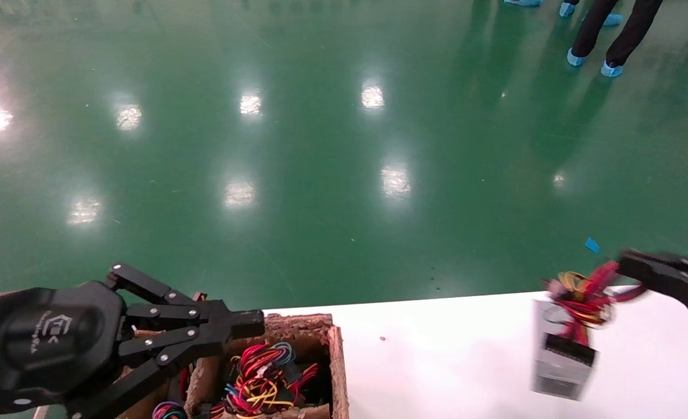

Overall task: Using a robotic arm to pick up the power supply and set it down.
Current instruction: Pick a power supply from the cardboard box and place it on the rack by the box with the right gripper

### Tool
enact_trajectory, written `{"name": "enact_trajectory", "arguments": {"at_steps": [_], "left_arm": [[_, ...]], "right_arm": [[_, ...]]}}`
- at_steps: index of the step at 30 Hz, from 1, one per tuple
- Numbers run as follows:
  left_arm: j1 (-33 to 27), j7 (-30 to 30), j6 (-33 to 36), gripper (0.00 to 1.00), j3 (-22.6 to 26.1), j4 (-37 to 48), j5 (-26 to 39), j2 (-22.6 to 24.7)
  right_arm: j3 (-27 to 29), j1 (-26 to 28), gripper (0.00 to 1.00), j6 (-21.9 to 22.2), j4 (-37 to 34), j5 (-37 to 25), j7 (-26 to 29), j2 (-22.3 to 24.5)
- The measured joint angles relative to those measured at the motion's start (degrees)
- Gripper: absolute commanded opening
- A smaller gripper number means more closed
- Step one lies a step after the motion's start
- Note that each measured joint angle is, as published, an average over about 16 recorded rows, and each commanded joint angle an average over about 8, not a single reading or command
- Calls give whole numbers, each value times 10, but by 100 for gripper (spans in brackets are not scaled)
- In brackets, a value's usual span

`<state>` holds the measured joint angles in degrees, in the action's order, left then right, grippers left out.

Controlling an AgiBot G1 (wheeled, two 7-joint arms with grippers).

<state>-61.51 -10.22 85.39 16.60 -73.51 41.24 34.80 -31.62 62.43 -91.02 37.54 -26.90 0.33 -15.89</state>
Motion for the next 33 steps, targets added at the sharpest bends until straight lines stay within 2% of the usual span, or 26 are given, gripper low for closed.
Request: {"name": "enact_trajectory", "arguments": {"at_steps": [7, 15, 24, 33], "left_arm": [[0, 0, 0, 0, 0, 0, 0, 0], [0, 0, 0, 0, 1, 0, 0, 0], [0, 0, 0, 0, 1, 0, -1, 0], [0, 1, 0, 0, 1, 0, -1, 0]], "right_arm": [[-16, -39, 0, 3, -84, 12, -37, 20], [-23, -57, 0, 9, -176, 24, -64, 18], [-26, -48, 0, 22, -249, 23, -79, -3], [-32, -10, 0, 55, -286, 9, -86, -36]]}}
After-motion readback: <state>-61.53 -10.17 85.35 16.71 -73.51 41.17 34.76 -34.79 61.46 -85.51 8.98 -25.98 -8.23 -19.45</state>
